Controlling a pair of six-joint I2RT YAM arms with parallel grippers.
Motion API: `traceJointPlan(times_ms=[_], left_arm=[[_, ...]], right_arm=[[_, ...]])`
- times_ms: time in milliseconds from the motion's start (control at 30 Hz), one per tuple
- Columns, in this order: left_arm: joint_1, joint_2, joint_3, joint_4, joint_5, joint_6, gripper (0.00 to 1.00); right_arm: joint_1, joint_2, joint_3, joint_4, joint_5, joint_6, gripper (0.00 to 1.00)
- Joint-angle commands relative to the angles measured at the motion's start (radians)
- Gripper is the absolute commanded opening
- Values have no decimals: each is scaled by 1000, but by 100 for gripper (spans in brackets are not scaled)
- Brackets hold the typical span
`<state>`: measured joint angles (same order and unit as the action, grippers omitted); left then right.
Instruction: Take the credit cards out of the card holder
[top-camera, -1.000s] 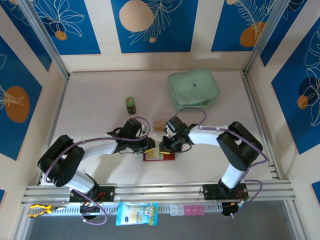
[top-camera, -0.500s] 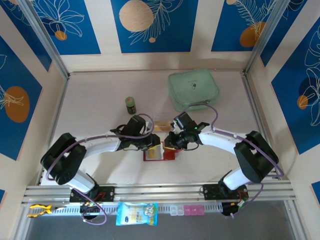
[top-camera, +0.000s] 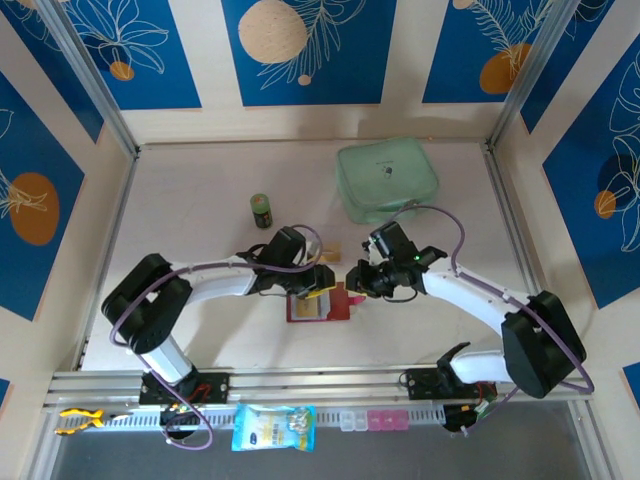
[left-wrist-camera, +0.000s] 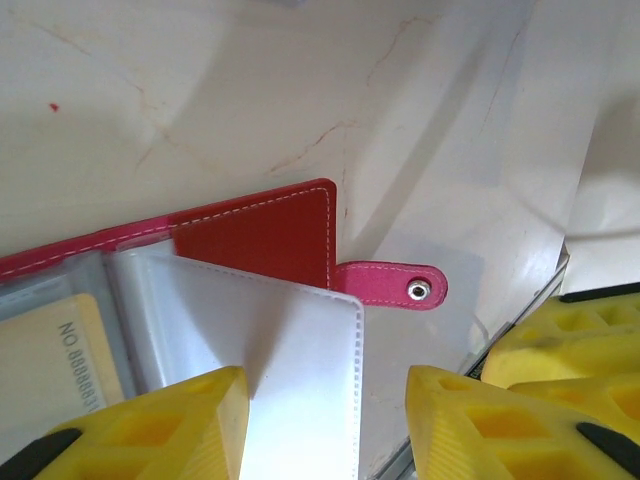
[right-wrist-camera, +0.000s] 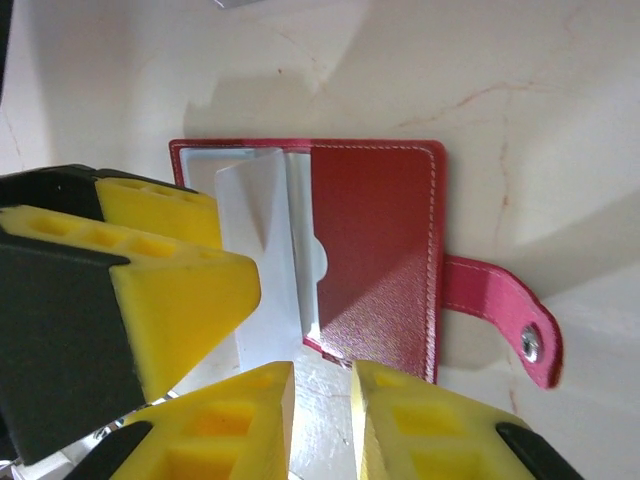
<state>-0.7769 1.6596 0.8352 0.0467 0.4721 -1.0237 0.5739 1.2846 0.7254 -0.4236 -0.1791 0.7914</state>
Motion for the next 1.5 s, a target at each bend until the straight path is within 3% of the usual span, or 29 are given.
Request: traceJointPlan(times_ms=[0,533,1267,1467], left_arm=[[-13,33,38,31,31,-15,45],[-4,18,23,33,28,2,45],[106,-333,-240,-152,-97,63,39],[115,-359,-298,-110,-90,37,33]], right_arm=[[-7,-40,-14,-54,3,-11,23],[-4,-21,-5,-31,-25,6,25],[157,321,189,67,-45,26,24],[183,374,219,71,-45,26,23]])
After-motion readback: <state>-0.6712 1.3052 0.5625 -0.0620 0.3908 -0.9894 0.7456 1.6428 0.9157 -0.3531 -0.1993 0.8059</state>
